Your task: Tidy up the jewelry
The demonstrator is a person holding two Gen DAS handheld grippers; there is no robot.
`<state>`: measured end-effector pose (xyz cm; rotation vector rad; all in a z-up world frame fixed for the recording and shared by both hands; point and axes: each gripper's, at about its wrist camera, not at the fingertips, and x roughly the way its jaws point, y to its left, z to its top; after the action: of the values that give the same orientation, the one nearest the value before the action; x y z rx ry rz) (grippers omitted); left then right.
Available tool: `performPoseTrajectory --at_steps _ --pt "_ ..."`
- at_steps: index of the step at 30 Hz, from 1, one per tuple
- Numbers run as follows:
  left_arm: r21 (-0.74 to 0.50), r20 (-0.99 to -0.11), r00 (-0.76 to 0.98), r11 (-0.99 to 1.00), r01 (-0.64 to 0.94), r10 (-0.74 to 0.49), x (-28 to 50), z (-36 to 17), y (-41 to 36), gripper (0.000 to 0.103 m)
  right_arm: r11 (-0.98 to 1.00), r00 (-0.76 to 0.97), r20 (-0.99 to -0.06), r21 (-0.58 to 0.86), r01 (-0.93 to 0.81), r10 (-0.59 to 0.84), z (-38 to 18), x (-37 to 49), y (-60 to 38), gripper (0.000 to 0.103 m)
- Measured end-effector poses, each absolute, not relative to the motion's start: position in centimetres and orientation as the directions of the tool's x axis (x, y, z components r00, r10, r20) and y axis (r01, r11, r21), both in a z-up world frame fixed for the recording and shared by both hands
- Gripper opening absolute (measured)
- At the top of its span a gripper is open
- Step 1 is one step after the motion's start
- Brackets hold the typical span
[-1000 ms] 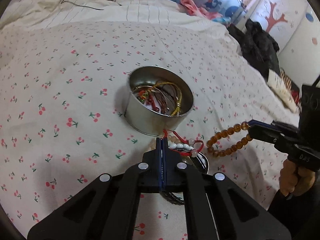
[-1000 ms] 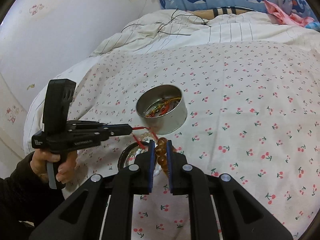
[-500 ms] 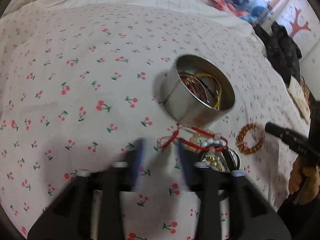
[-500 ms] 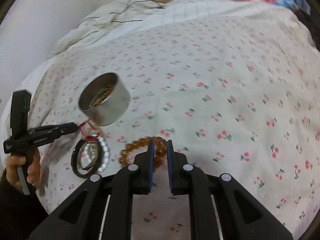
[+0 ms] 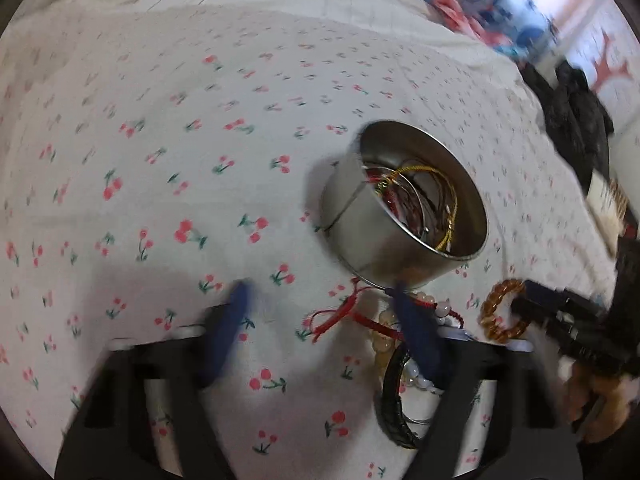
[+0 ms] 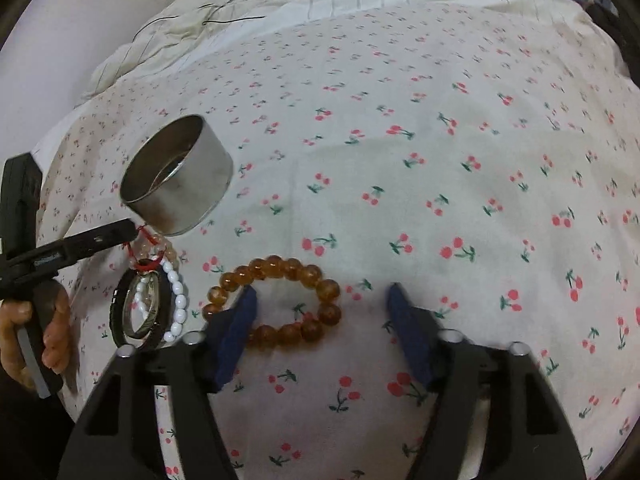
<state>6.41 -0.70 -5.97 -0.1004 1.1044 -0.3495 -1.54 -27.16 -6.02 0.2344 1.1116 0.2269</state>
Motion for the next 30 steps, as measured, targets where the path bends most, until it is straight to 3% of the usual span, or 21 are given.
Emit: performPoseTrajectory --at_steps 1,3,15,20,30 --pt "-0.243 -0.857 0.399 0.939 0.243 -0.325 6.5 -5.9 -0.9 0.016 0.954 0.429 -0.855 0.292 -0.062 0.290 -5.9 -1.5 -27.1 0.021" --pt "-0.260 -0.844 0.409 0.932 0.252 -0.346 6.4 -5.3 -0.6 0.004 0.953 0.448 -0.844 0.294 -0.074 0.295 -5.5 -1.6 -27.0 0.012" --pt "-0.260 -0.775 0.515 0.927 0.270 -0.367 5.1 -1.0 2.6 0.003 0.907 0.626 -0.675 0.397 -0.138 0.390 0.5 -2.8 -27.0 0.013" --pt "-0.254 -0.771 0.520 0.926 0.278 -0.367 4.9 -0.7 2.9 0.003 0.895 0.634 -0.659 0.427 -0.127 0.405 0.9 -2.6 -27.6 0.012" --pt "-0.030 -0.766 0.602 0.948 0.316 -0.225 3.9 0.1 -0.1 0.004 0.885 0.643 -0.634 0.435 -0.164 0.430 2.1 -2.3 -26.2 0.012"
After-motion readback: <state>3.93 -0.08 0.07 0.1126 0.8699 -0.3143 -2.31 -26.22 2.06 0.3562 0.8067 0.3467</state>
